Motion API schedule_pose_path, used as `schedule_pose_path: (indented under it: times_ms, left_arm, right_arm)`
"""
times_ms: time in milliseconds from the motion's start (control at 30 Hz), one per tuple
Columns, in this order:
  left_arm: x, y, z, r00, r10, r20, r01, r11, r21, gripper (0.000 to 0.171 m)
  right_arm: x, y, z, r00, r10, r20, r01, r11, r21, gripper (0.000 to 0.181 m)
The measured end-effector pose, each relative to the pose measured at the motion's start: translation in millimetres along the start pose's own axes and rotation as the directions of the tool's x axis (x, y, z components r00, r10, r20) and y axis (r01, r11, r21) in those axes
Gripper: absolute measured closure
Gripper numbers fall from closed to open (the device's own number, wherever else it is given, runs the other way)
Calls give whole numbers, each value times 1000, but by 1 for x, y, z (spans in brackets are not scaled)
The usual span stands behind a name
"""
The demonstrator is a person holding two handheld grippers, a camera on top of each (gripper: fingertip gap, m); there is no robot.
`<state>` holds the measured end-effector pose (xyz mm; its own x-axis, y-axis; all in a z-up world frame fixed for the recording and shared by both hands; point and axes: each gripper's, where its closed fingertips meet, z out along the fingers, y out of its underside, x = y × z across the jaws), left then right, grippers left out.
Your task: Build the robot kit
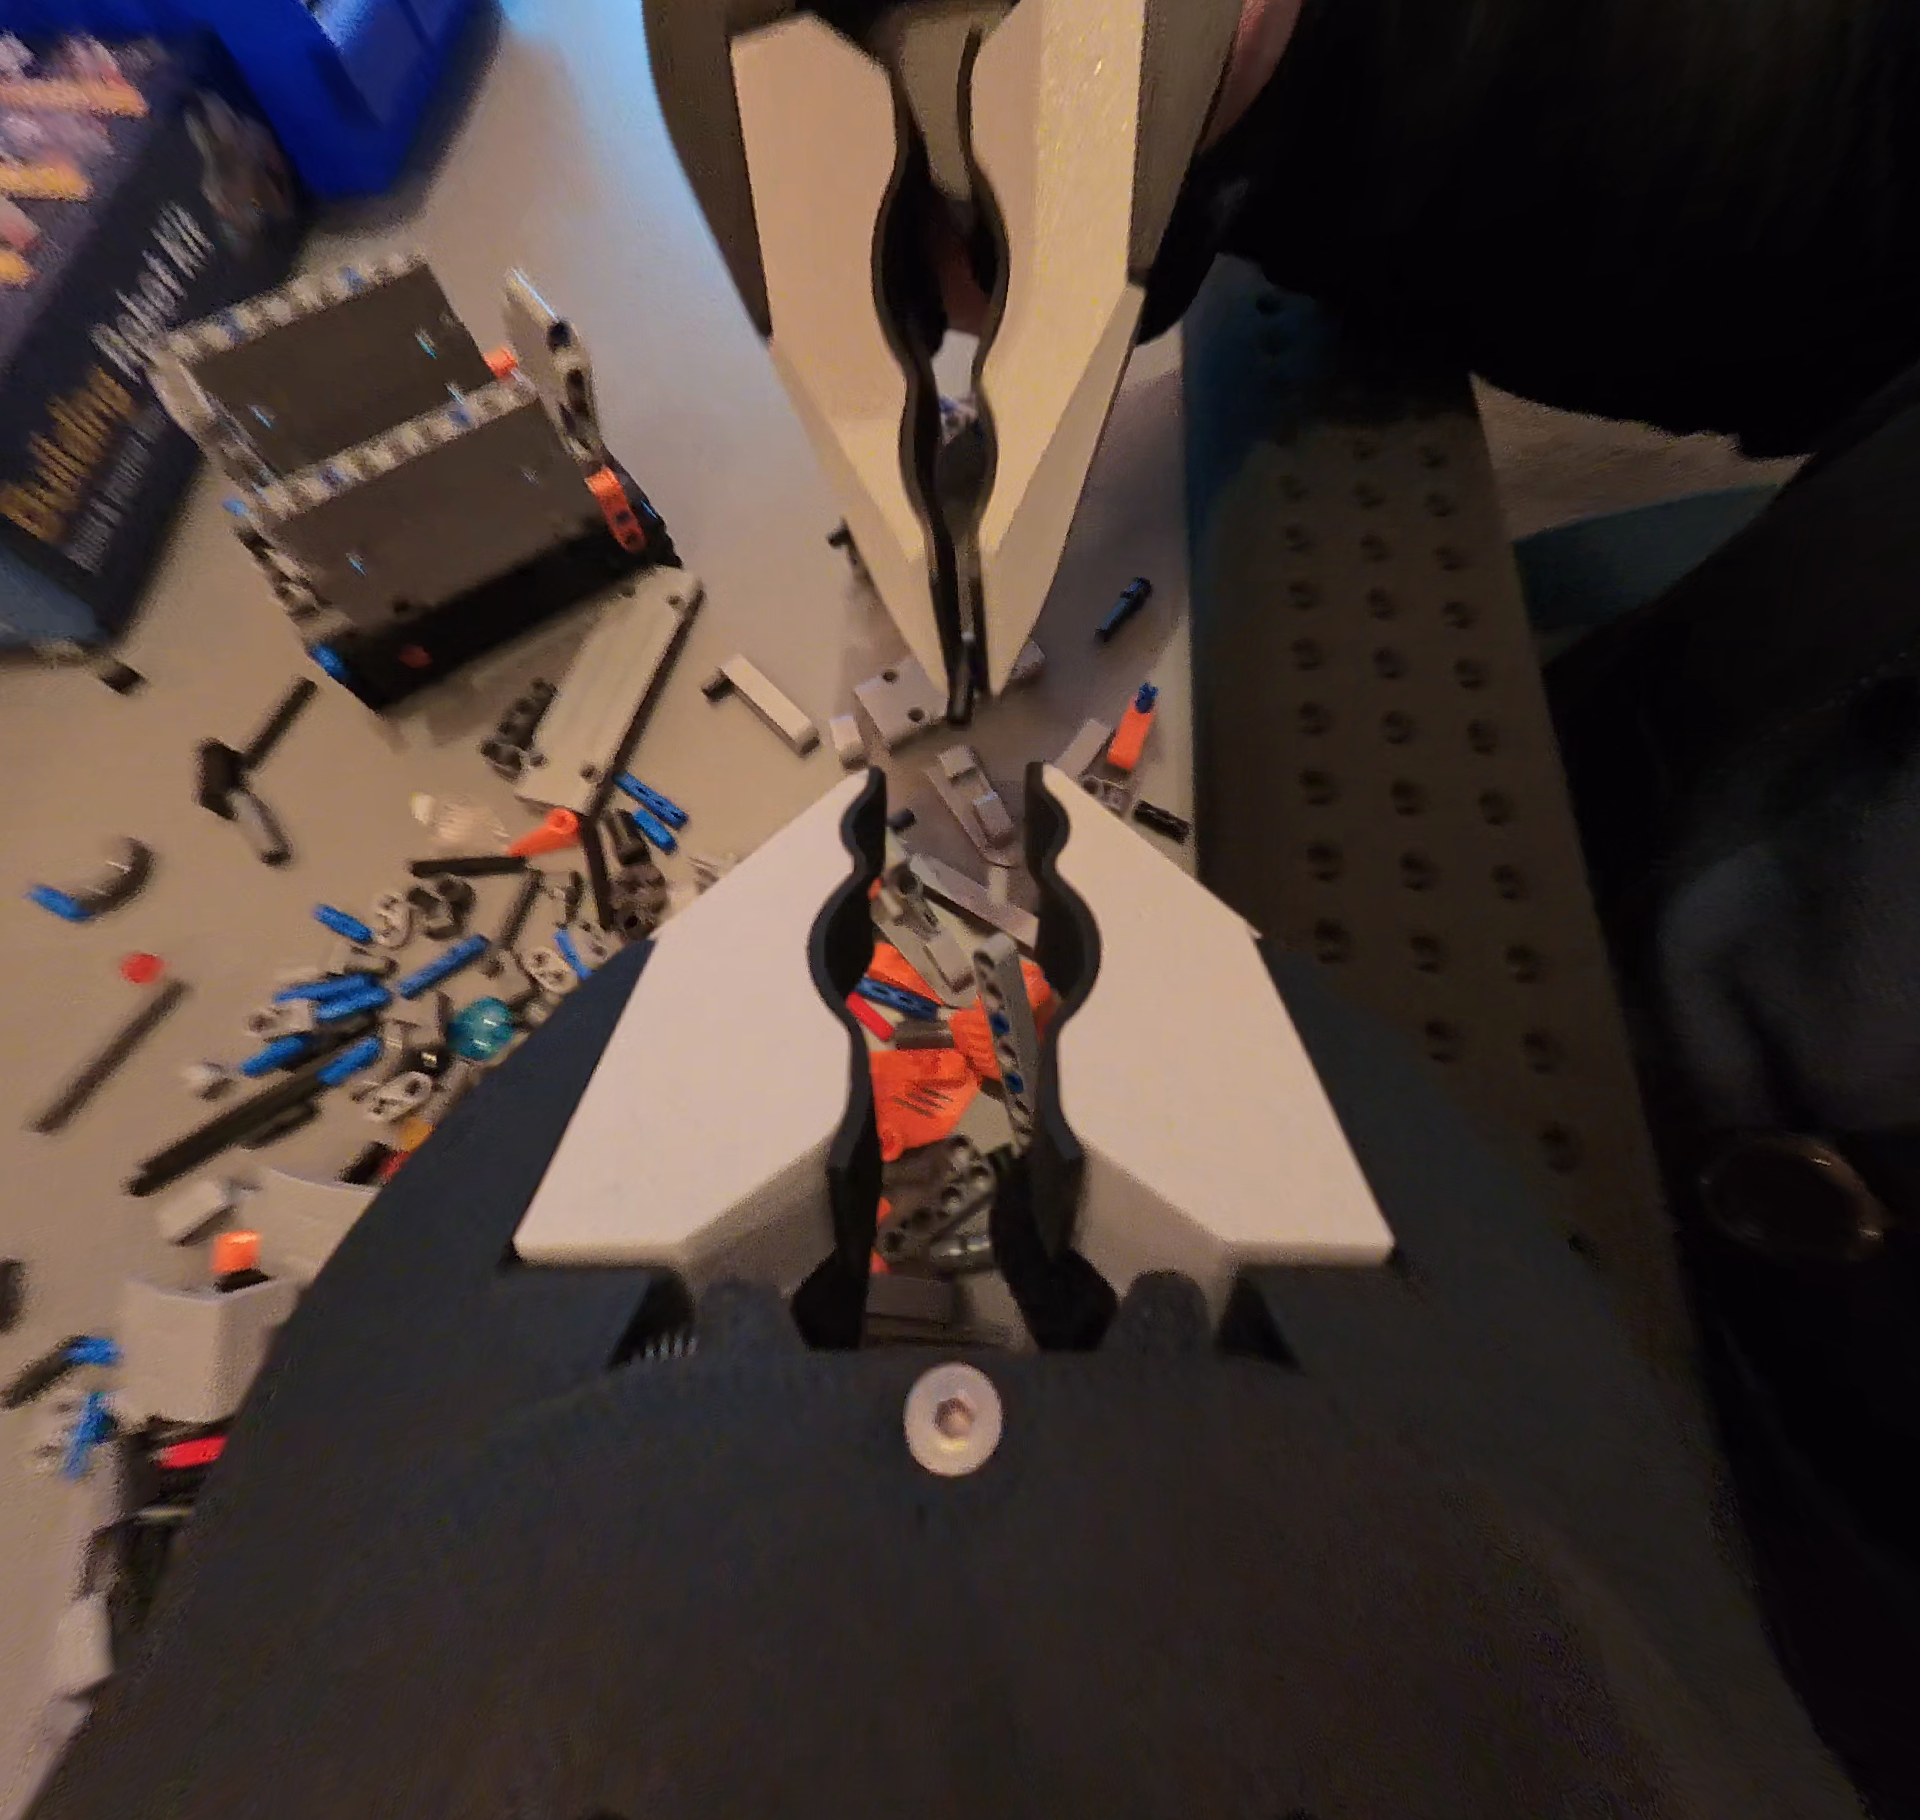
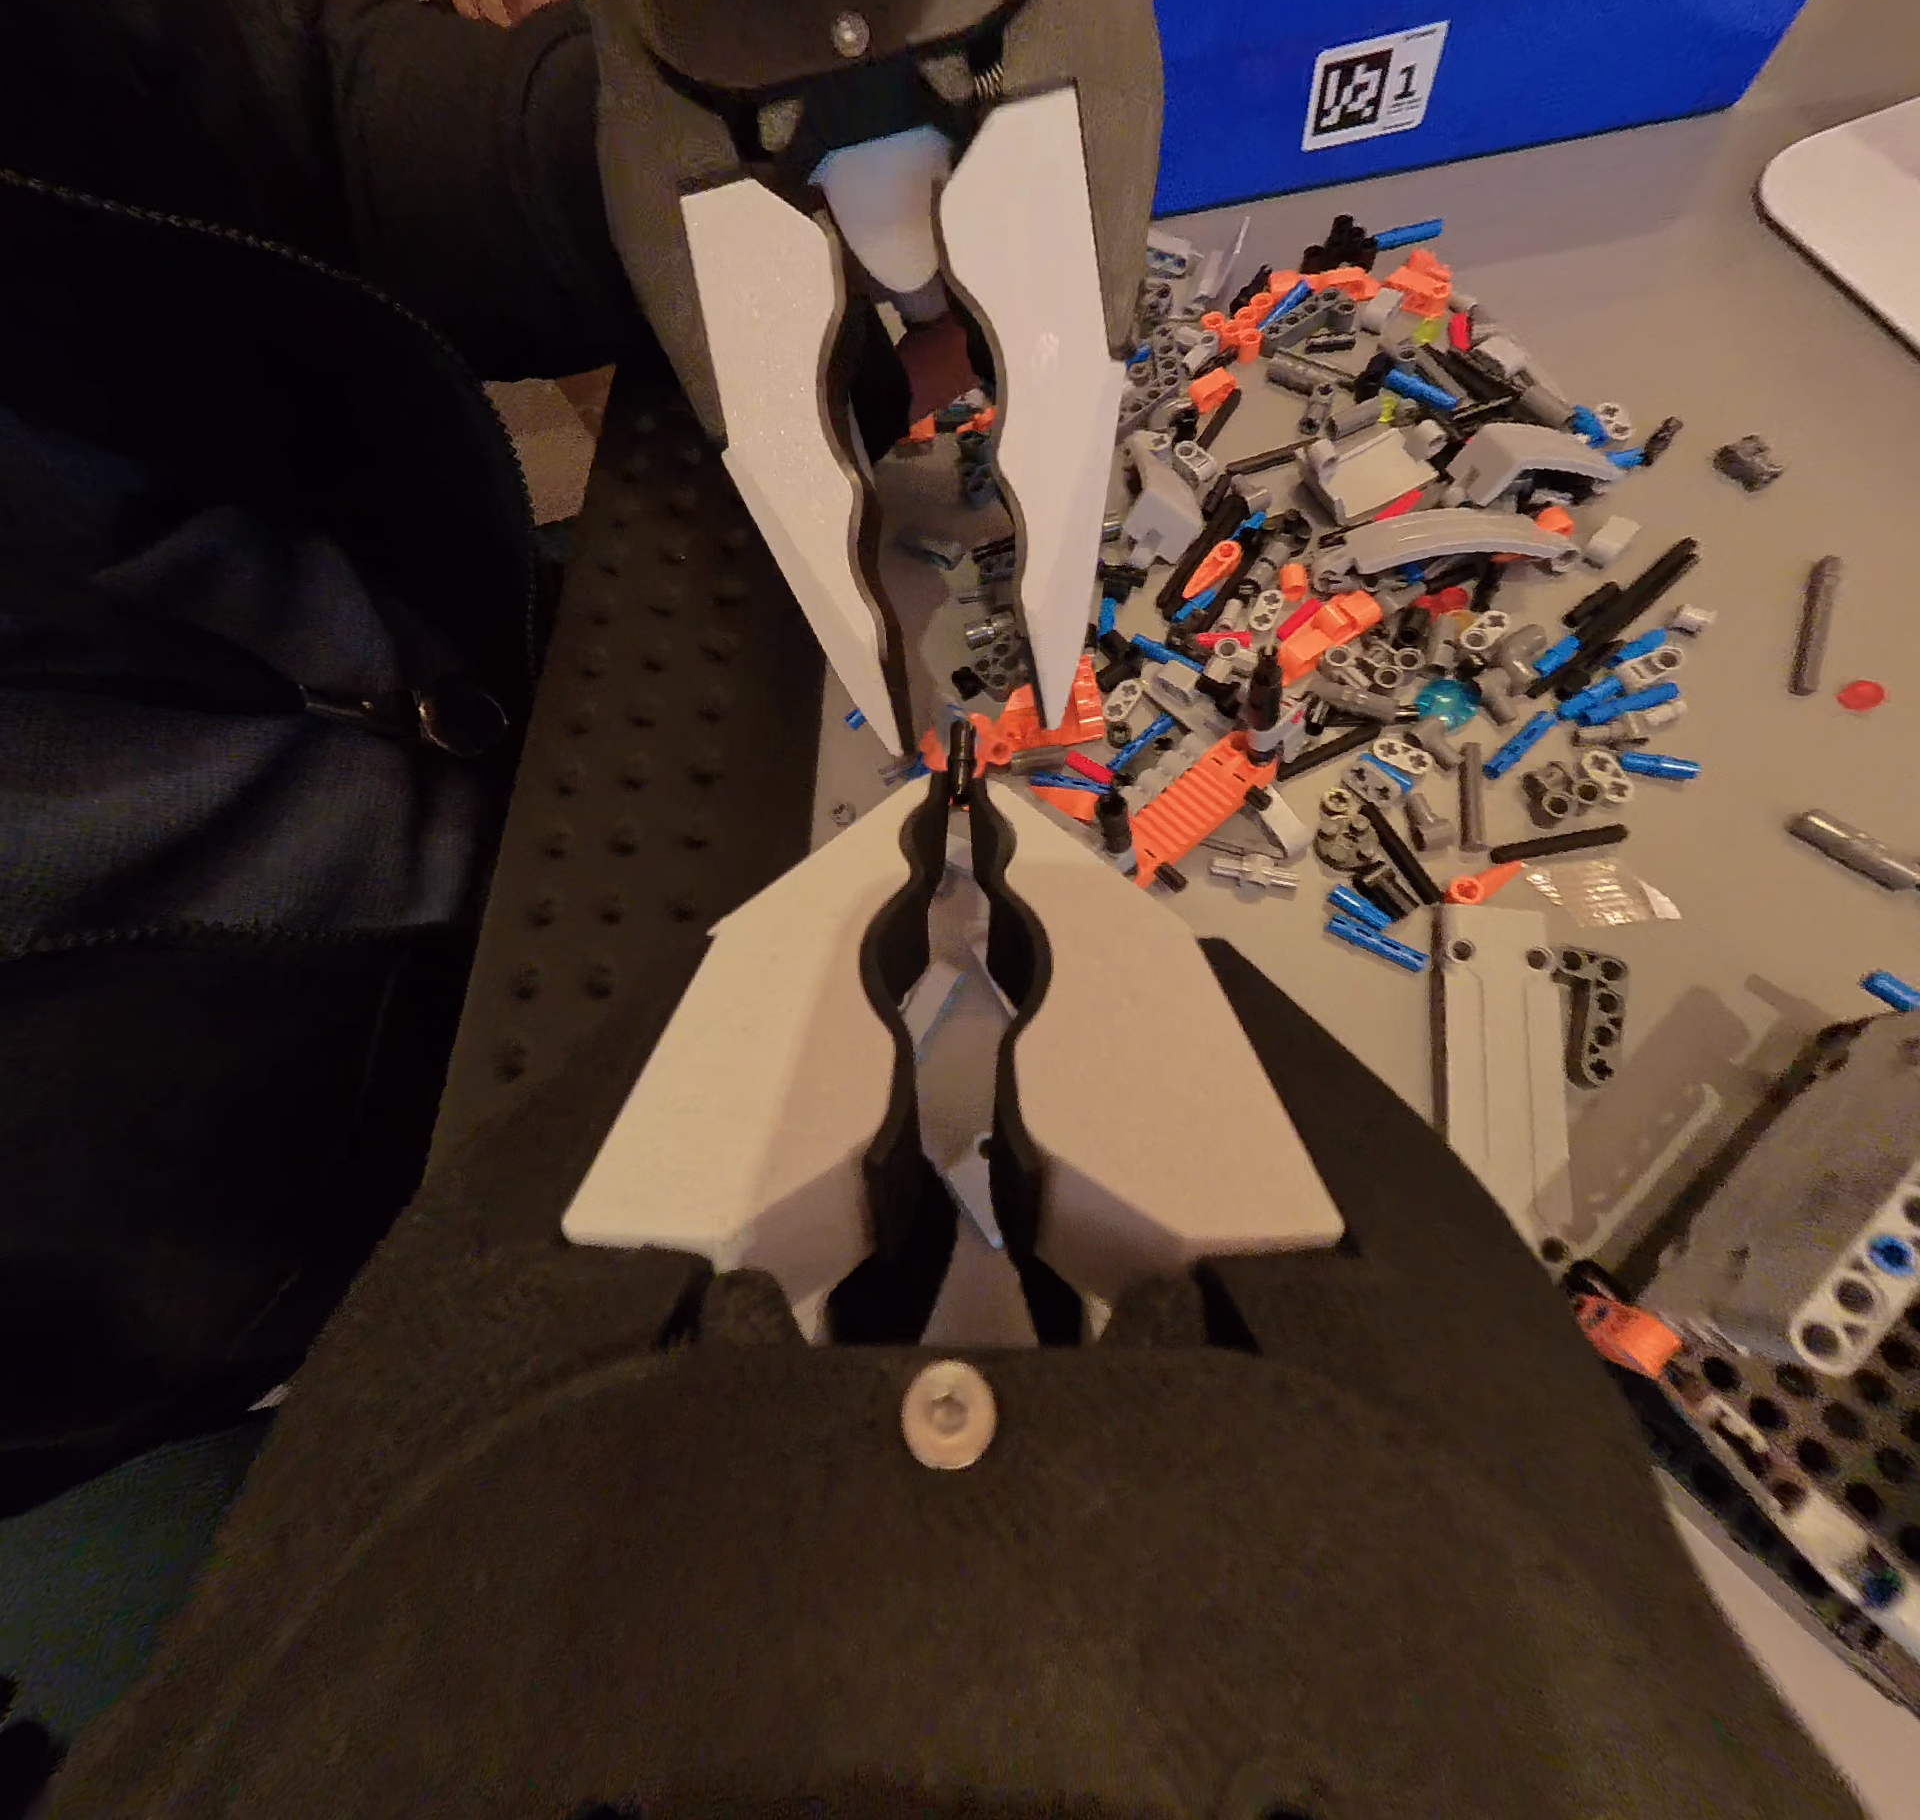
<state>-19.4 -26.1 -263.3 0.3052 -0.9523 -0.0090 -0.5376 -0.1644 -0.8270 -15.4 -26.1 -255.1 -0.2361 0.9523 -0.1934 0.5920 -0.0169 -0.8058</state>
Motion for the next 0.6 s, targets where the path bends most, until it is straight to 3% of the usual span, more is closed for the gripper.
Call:
schedule_pose_path:
  times_ms: [167, 267, 400, 600]
  left_arm:
    - [1, -6, 3, 981, 171, 95, -168, 985, -32, 169]
    - [2, -8, 1, 974, 197, 113, -196, 980, -23, 170]
    - [-3, -22, -10, 964, 197, 178, -210, 976, 61, 171]
    - [-14, -36, -23, 936, 189, 298, -239, 961, 141, 171]
  right_arm:
    - [-4, -4, 5, 999, 34, 42, -34, 999, 4, 179]
    - [-5, -8, 3, 997, 53, 58, -54, 998, 27, 179]
    - [-5, -26, -6, 984, 128, 123, -148, 975, 166, 179]
    - [1, -46, -15, 935, 249, 253, -326, 885, 333, 178]
